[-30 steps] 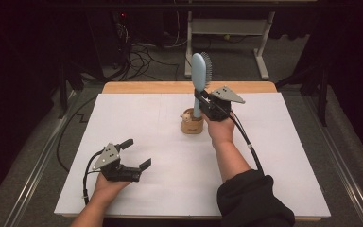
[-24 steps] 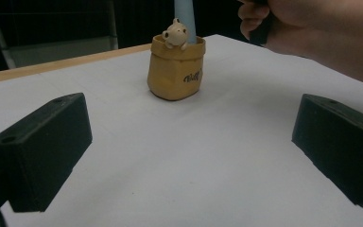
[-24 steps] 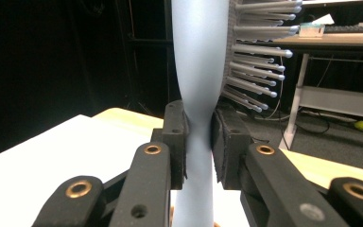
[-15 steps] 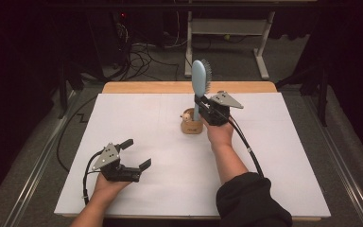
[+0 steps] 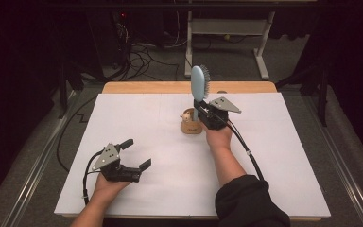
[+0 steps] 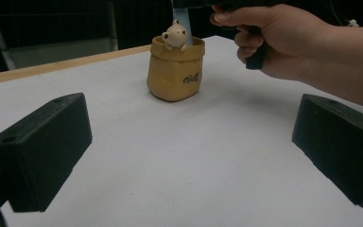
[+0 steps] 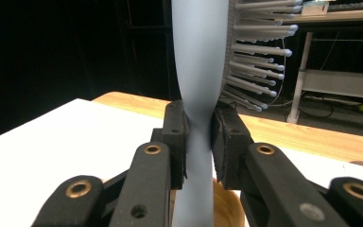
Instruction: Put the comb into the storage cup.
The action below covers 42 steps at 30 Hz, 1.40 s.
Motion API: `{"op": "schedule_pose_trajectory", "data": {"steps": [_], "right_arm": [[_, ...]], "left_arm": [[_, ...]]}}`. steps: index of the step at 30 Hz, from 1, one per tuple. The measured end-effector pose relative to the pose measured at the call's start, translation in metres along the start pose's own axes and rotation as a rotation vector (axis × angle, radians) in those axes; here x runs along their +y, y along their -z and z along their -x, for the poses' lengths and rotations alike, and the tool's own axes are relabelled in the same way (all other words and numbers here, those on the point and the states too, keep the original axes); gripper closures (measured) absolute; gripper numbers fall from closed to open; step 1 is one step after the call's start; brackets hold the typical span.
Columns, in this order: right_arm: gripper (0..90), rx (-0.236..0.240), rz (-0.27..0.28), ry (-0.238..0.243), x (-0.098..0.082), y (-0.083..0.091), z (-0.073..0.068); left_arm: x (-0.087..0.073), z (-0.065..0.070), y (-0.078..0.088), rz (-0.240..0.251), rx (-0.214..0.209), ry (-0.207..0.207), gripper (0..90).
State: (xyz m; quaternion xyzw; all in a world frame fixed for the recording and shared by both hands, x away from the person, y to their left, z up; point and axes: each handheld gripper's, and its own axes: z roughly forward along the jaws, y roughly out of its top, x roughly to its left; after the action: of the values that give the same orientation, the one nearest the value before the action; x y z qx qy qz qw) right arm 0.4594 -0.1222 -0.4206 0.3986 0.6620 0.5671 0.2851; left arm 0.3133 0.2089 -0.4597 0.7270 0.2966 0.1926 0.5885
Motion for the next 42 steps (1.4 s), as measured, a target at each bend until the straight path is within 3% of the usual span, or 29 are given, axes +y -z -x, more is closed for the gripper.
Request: {"op": "schedule_pose_trajectory", "data": {"steps": [42], "right_arm": [[77.4, -0.021, -0.009, -0.066, -0.019, 0.001, 0.004]], "left_arm": [[-0.001, 0.000, -0.001, -0.011, -0.004, -0.003, 0.0]]}}
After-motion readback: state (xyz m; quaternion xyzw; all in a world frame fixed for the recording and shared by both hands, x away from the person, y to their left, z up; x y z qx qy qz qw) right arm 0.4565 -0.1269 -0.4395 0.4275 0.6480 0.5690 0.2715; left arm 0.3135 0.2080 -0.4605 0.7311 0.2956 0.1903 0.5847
